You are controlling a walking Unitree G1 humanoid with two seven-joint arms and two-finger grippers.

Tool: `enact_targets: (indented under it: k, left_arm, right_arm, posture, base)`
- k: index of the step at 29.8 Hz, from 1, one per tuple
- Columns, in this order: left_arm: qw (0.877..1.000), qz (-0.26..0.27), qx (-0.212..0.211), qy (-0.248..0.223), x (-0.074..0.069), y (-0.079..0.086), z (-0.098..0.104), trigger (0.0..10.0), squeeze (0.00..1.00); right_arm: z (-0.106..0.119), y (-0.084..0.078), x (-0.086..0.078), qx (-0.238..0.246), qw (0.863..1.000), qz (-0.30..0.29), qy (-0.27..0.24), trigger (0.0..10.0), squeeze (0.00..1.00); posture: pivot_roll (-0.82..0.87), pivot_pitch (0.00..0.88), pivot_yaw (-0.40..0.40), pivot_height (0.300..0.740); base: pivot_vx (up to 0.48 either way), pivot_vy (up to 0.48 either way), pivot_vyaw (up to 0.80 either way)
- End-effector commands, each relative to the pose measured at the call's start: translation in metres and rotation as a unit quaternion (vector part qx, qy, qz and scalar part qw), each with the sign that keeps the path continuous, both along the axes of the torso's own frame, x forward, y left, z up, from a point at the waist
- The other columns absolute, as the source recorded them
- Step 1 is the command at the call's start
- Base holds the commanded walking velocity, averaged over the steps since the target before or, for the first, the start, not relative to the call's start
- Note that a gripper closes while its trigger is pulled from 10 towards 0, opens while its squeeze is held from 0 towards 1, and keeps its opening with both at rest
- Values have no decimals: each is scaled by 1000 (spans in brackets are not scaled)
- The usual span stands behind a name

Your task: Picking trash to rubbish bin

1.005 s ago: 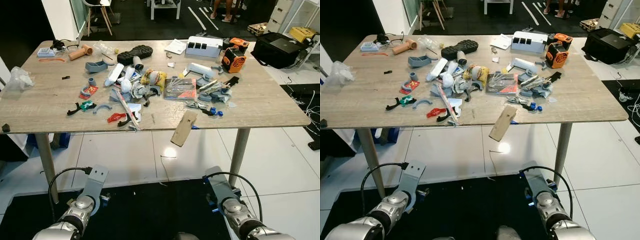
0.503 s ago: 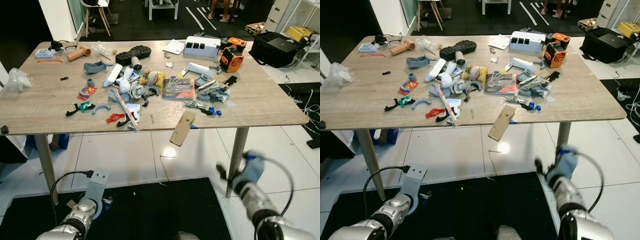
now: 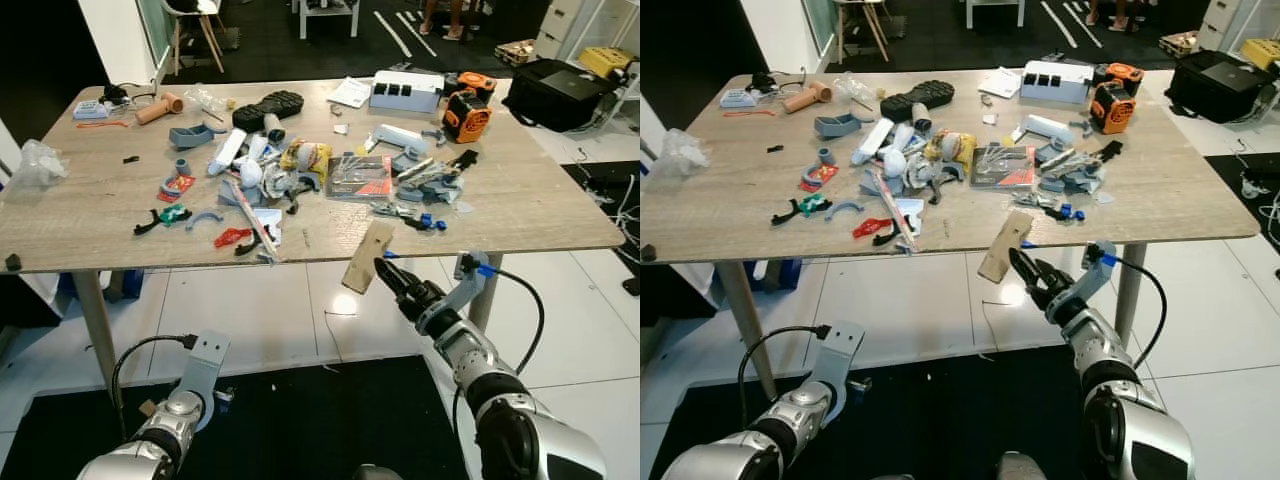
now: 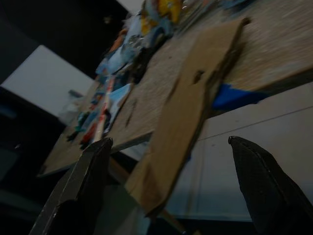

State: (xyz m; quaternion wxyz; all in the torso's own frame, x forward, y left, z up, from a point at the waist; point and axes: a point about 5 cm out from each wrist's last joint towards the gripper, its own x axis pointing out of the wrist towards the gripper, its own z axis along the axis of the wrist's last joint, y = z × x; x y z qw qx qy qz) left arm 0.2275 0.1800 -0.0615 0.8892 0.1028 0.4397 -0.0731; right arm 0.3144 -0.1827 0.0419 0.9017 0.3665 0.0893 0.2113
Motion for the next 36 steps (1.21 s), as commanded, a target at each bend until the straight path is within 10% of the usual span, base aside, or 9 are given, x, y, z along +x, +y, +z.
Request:
enact_targets:
  k: [1, 16, 17, 36]
  left_arm:
    - [1000, -7, 8, 2, -2, 2, -1, 10000, 0]
    - [1000, -13, 7, 10, -9, 4, -5, 10000, 0]
    - [1000, -13, 7, 10, -9, 4, -5, 10000, 0]
    - [1000, -17, 11, 17, -17, 9, -9, 10000, 0]
  right_arm:
    - [2, 1, -1, 9, 1000, 15, -10, 10000, 0]
    - [-8, 1, -8, 16, 1000, 19, 13, 9294, 0]
    - [-7, 2, -7, 21, 999, 22, 12, 0, 0]
    - [2, 13, 0, 44, 998, 38, -8, 0, 0]
  posture:
    - [-30, 0, 26, 740]
    - [-12, 0, 38, 740]
    - [-8, 0, 38, 740]
    - [29, 0, 52, 740]
  base:
    - [0, 0, 0]
    - [0, 0, 0]
    - [0, 0, 0]
    - [0, 0, 0]
